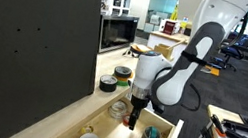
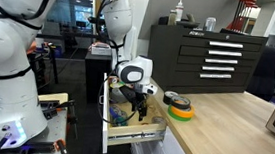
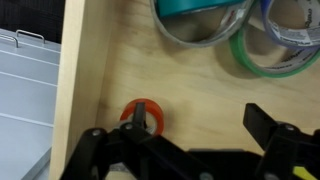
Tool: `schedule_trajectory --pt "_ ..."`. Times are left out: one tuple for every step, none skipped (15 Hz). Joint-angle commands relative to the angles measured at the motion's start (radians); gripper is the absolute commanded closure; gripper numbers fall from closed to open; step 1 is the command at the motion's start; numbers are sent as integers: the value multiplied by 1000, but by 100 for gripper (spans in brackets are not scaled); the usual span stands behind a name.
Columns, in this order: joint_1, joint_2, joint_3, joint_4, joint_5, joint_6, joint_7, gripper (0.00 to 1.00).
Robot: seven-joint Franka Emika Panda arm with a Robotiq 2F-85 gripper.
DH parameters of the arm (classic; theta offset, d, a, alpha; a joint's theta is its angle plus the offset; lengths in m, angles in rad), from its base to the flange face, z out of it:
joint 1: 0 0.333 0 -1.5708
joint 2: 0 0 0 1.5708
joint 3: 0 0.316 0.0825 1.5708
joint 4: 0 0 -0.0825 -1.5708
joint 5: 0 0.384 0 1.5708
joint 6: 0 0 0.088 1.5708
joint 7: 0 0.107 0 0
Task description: Remove the small orange tape from the drawer.
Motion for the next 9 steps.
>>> schedule_trajectory --pt "6 78 -24 65 -17 18 -14 0" --pt "-1 92 -19 76 -15 21 -23 0" --pt "-4 105 -15 87 -14 21 -29 0" --pt "-2 115 -17 97 -16 20 -31 0" --pt "-1 124 -17 107 -16 21 -33 0" --pt "-3 130 -15 114 -17 20 -38 0" --pt "-4 134 -13 121 -17 23 -44 0" --pt "-5 139 -13 129 -19 25 -51 0" --pt "-6 144 -12 136 -19 28 -56 0"
